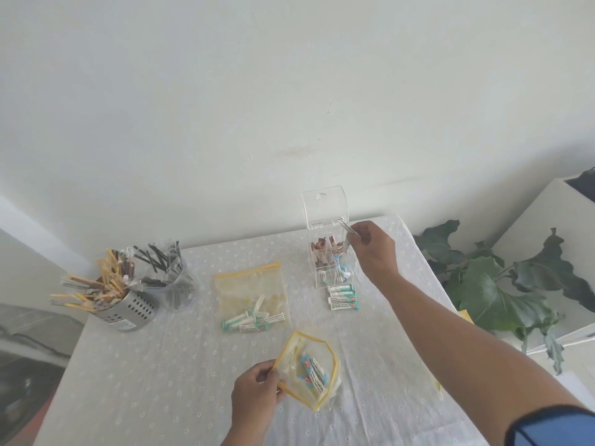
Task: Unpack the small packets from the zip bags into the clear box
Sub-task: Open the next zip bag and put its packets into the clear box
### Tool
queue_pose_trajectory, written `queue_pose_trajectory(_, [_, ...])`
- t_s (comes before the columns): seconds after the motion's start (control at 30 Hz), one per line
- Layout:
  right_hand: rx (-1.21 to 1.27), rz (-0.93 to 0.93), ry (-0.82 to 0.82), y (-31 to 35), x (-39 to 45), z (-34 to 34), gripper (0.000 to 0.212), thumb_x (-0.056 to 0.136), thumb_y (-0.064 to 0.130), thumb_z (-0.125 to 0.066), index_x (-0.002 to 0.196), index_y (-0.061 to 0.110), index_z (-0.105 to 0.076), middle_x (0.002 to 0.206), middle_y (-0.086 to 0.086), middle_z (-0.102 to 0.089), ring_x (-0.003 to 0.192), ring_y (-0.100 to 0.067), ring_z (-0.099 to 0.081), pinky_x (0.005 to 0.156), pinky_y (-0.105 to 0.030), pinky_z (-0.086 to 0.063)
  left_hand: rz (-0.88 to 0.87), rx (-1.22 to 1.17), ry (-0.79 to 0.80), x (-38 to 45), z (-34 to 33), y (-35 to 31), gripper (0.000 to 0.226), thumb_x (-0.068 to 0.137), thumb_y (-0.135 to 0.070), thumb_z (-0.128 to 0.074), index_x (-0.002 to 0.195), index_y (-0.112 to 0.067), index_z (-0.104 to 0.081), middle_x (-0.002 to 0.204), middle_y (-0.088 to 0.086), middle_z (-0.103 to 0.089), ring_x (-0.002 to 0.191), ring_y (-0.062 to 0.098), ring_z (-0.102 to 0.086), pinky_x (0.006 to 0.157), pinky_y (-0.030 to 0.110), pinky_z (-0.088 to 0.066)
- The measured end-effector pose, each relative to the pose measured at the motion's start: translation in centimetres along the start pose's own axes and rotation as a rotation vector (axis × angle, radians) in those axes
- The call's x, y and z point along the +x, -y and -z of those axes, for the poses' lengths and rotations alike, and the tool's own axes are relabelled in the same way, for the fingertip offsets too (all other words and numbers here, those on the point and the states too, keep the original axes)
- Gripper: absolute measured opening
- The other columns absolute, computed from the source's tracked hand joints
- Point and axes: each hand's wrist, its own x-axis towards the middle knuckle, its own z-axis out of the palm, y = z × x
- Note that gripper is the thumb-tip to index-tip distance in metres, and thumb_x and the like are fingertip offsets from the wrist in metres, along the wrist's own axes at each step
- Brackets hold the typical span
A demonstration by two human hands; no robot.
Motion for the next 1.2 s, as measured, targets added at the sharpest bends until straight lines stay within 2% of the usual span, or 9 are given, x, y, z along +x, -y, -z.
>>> queue_pose_trajectory(0.33, [-0.097, 0.042, 0.062, -3.1, 1.7, -1.9, 0.01, 0.096, 0.018, -0.066, 0.093, 0.027, -0.07, 0.091, 0.007, -0.075, 0.092, -0.015, -0.068, 0.083, -0.036, -0.054, -0.026, 0.004, -0.029, -0.2, 0.1, -1.0, 0.017, 0.091, -0.004, -0.068, 0.092, -0.015, -0.081, 0.089, 0.008, -0.077, 0.081, 0.021, -0.077, 0.065, 0.031, -0.065])
queue_pose_trajectory(0.5, [-0.244, 0.068, 0.046, -4.7, 1.7, -2.6, 0.009, 0.095, 0.036, -0.072, 0.102, 0.032, -0.075, 0.109, 0.012, -0.068, 0.116, -0.015, -0.053, 0.093, -0.033, -0.043, -0.036, 0.021, -0.043, 0.1, 0.1, -0.5, 0.017, 0.091, -0.007, -0.069, 0.092, -0.019, -0.081, 0.09, 0.007, -0.077, 0.08, 0.021, -0.077, 0.066, 0.033, -0.066])
queue_pose_trajectory(0.57, [-0.368, 0.032, 0.058, -5.2, 1.6, -2.8, 0.017, 0.094, 0.045, -0.071, 0.108, 0.037, -0.075, 0.108, 0.009, -0.062, 0.112, -0.017, -0.052, 0.089, -0.034, -0.044, -0.038, 0.013, -0.043, 0.2, 0.1, -0.4, 0.018, 0.091, -0.005, -0.069, 0.091, -0.018, -0.081, 0.089, 0.007, -0.077, 0.08, 0.022, -0.077, 0.068, 0.034, -0.066])
queue_pose_trajectory(0.67, [-0.364, -0.097, 0.145, -5.9, 1.5, -2.8, 0.022, 0.096, 0.033, -0.068, 0.118, 0.031, -0.072, 0.103, 0.009, -0.067, 0.098, -0.018, -0.065, 0.074, -0.031, -0.048, -0.04, 0.01, -0.037, 0.1, -0.1, -0.1, 0.019, 0.092, -0.004, -0.068, 0.092, -0.017, -0.081, 0.087, 0.008, -0.077, 0.079, 0.022, -0.078, 0.069, 0.036, -0.066])
queue_pose_trajectory(0.87, [-0.336, -0.094, 0.04, -5.2, 1.4, -2.3, 0.022, 0.099, 0.02, -0.057, 0.117, 0.022, -0.07, 0.11, 0.005, -0.073, 0.098, -0.02, -0.067, 0.08, -0.032, -0.051, -0.068, -0.003, -0.022, 0.0, -0.3, -0.2, 0.019, 0.092, -0.004, -0.067, 0.092, -0.017, -0.08, 0.087, 0.01, -0.077, 0.079, 0.023, -0.078, 0.07, 0.038, -0.067])
queue_pose_trajectory(0.97, [-0.175, -0.054, -0.03, -3.4, -1.6, -1.3, 0.015, 0.1, 0.017, -0.058, 0.109, 0.021, -0.069, 0.1, 0.007, -0.072, 0.087, -0.019, -0.068, 0.077, -0.036, -0.055, -0.069, -0.025, -0.026, 0.1, -0.2, 0.0, 0.018, 0.092, -0.004, -0.067, 0.091, -0.017, -0.08, 0.087, 0.01, -0.077, 0.079, 0.024, -0.078, 0.07, 0.039, -0.067])
queue_pose_trajectory(1.07, [0.023, 0.11, 0.304, -2.6, -8.1, -0.9, 0.016, 0.095, 0.004, -0.057, 0.09, 0.014, -0.068, 0.076, 0.002, -0.071, 0.065, -0.013, -0.066, 0.061, -0.029, -0.055, -0.057, -0.045, -0.023, 0.3, -0.4, 0.2, 0.017, 0.092, -0.003, -0.068, 0.091, -0.014, -0.08, 0.086, 0.011, -0.077, 0.078, 0.025, -0.078, 0.068, 0.038, -0.066])
queue_pose_trajectory(1.13, [-0.147, 0.129, 0.664, -3.5, -12.5, -2.2, 0.017, 0.09, 0.012, -0.056, 0.085, 0.014, -0.072, 0.074, 0.0, -0.075, 0.063, -0.01, -0.068, 0.06, -0.026, -0.053, -0.054, -0.039, -0.023, 0.6, -0.8, 0.4, 0.016, 0.093, -0.004, -0.068, 0.09, -0.013, -0.08, 0.087, 0.011, -0.076, 0.079, 0.026, -0.078, 0.067, 0.038, -0.066])
queue_pose_trajectory(1.2, [-0.493, 0.13, 0.861, -5.3, -15.1, -4.7, 0.025, 0.091, 0.023, -0.052, 0.096, 0.016, -0.076, 0.091, -0.005, -0.079, 0.083, -0.023, -0.073, 0.075, -0.031, -0.057, -0.058, 0.003, -0.015, 0.7, -1.2, 0.8, 0.016, 0.093, -0.005, -0.067, 0.091, -0.015, -0.079, 0.088, 0.01, -0.076, 0.079, 0.025, -0.078, 0.066, 0.037, -0.066])
